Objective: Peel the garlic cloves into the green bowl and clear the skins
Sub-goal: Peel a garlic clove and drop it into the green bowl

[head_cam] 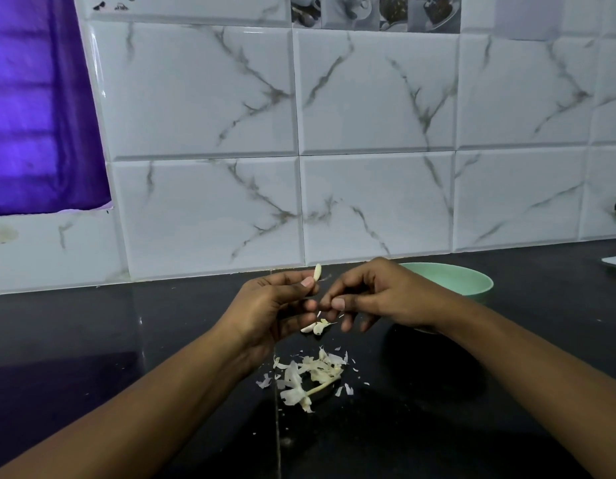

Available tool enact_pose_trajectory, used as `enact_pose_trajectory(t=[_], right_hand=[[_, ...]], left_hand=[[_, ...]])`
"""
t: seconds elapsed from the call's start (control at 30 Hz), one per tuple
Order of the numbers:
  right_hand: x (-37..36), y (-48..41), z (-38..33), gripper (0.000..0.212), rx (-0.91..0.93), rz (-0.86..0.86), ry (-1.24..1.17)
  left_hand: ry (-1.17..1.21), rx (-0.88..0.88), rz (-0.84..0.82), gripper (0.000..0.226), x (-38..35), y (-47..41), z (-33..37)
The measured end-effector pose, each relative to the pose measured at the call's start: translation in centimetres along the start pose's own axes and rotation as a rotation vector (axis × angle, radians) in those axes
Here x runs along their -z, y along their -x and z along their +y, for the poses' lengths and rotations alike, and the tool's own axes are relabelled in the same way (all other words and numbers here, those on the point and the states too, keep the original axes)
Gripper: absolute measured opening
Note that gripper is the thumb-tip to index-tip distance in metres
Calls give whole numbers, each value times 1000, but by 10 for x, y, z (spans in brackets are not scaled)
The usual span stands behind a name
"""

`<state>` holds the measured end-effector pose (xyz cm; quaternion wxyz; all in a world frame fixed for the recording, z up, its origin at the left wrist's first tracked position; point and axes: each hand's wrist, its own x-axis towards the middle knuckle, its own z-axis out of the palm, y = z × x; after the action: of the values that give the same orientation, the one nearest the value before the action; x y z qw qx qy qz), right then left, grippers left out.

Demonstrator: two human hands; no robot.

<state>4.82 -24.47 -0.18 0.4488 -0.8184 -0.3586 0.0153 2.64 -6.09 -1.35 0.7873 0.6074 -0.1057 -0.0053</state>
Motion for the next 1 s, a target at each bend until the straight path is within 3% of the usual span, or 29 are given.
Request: enact_pose_trajectory(t=[0.27,0.4,0.53,0.73,0.87,1.0], right_hand=[[2,-4,1,15,-9,261,-88],[-2,-2,-1,23,105,230,-59],[-2,-3,0,11,143,284,-54],[-5,-5,1,3,12,277,-350],[-4,-3,0,11,-90,186,-589],[-4,-4,0,10,-56,179,-566]], left_hand=[[-85,7,-5,7,0,-1,-4],[-156,0,-25,14,-1,0,-6],[-187,-19,-36,12,-1,0,-7],[-237,-161,-33,15,-3,-1,-8],[-252,-191,-60,15,-3,0,-10],[-235,-142,-22,15,-4,1,-8]])
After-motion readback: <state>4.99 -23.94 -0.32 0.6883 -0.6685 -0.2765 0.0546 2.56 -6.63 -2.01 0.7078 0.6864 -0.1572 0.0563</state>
